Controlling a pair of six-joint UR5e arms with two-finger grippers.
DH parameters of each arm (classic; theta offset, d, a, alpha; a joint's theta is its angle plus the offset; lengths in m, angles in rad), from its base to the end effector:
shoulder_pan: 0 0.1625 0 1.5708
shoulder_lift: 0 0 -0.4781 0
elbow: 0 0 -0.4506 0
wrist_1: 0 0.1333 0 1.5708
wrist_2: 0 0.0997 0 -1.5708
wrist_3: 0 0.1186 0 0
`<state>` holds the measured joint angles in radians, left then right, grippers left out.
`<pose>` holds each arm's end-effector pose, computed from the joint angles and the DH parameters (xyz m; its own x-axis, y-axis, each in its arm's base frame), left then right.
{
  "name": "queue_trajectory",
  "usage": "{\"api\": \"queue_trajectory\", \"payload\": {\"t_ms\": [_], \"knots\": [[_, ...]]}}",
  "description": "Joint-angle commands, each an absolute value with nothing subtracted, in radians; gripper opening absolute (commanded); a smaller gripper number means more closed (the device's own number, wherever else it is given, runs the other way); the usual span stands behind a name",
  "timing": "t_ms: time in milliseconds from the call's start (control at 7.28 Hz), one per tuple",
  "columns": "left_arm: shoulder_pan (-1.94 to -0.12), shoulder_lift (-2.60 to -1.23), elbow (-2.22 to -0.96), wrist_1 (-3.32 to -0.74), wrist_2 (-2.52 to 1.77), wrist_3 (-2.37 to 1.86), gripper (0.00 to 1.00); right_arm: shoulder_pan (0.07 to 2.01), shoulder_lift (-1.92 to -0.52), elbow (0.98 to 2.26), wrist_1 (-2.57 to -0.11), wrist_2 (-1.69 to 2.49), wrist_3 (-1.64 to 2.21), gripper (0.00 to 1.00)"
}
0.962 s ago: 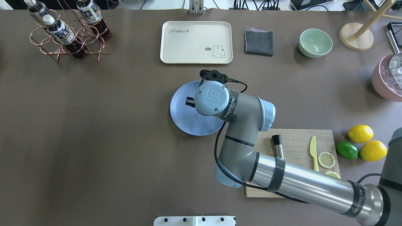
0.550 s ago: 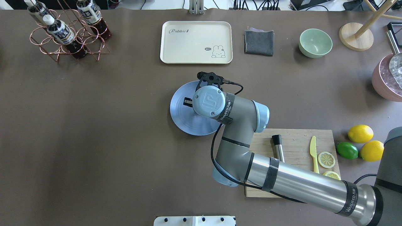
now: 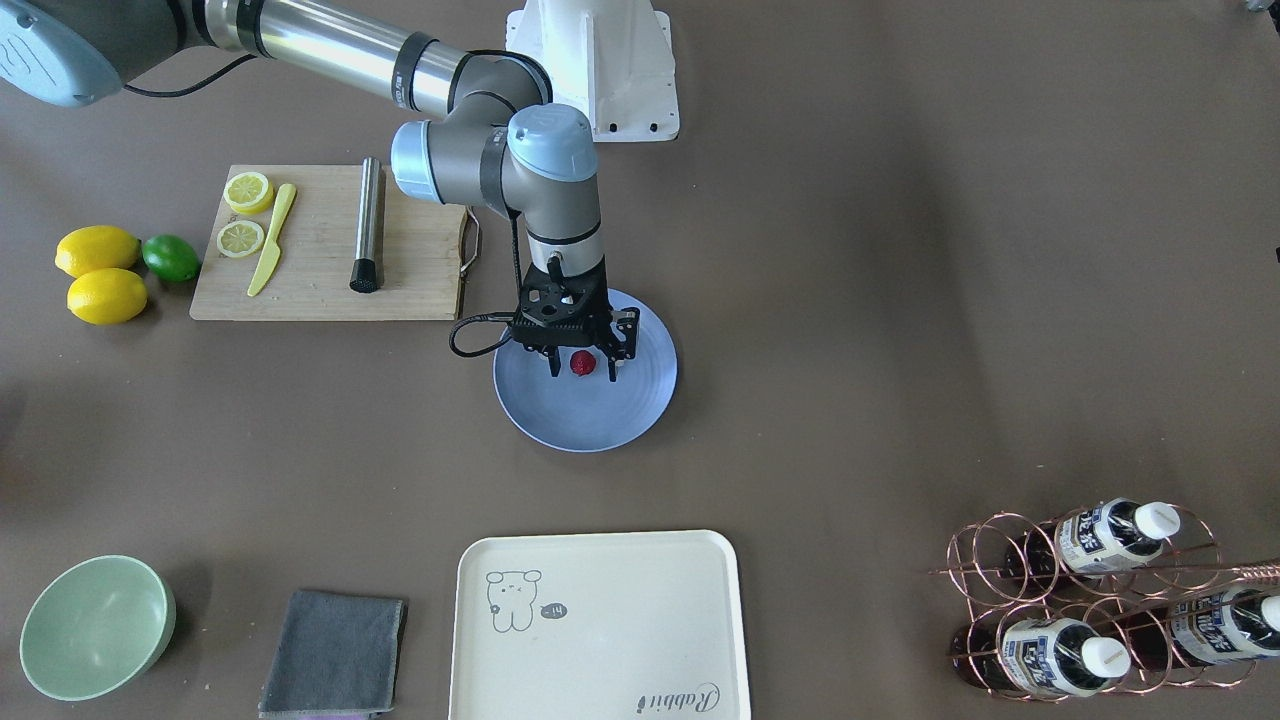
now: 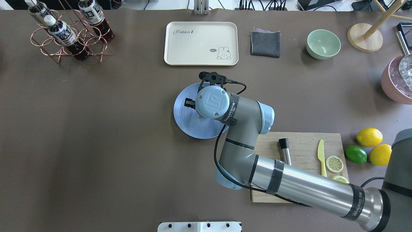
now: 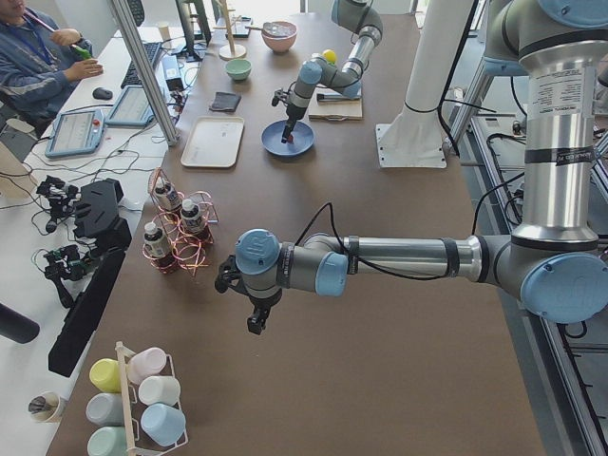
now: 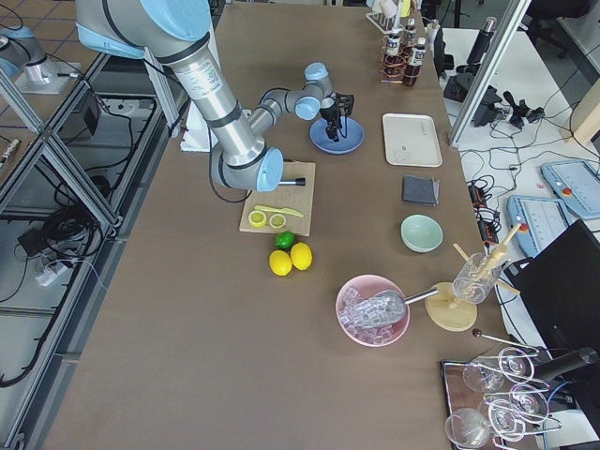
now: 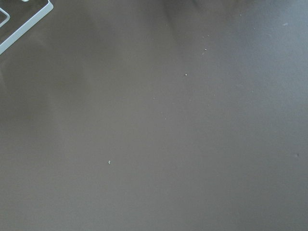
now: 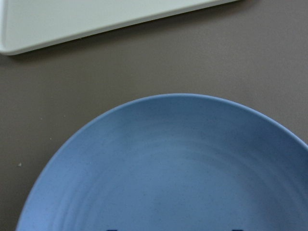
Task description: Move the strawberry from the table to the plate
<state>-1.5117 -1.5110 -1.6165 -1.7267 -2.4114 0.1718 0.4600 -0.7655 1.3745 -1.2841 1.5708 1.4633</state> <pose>-0.0134 -0.5336 0.7103 0.6399 0.3113 -0.7025 -0.1704 0.9490 0.2653 -0.7197 -0.5053 0.2323 0.6044 0.1797 0.7761 -0.3813 0.9207 0.0838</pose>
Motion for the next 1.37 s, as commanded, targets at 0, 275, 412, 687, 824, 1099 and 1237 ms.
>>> {"api": "queue_trajectory", "payload": {"t_ms": [0, 275, 412, 687, 824, 1099, 1237], "knots": [[-1.509, -1.511, -1.612, -1.726, -2.407, 0.173, 0.98, 0.523, -0.765, 1.416, -1.331, 1.676, 1.454, 1.00], [-1.508, -1.509, -1.594, -1.718, -2.381, 0.176, 0.98, 0.674, -0.800, 1.500, -1.475, 1.838, 1.286, 1.00], [-1.508, -1.511, -1.588, -1.718, -2.356, 0.176, 0.98, 0.769, -0.869, 1.561, -1.509, 1.930, 1.178, 1.00], [-1.508, -1.511, -1.585, -1.718, -2.358, 0.173, 0.98, 0.956, -1.071, 1.691, -1.525, 2.055, 0.861, 1.00], [-1.506, -1.512, -1.585, -1.717, -2.359, 0.169, 0.98, 1.039, -1.186, 1.734, -1.525, 2.103, 0.690, 1.00], [-1.508, -1.512, -1.583, -1.713, -2.364, 0.166, 0.98, 1.209, -1.401, 1.763, -1.517, 2.144, 0.299, 1.00], [-1.508, -1.511, -1.586, -1.713, -2.365, 0.167, 0.98, 1.303, -1.476, 1.756, -1.517, 2.169, 0.118, 1.00]]}}
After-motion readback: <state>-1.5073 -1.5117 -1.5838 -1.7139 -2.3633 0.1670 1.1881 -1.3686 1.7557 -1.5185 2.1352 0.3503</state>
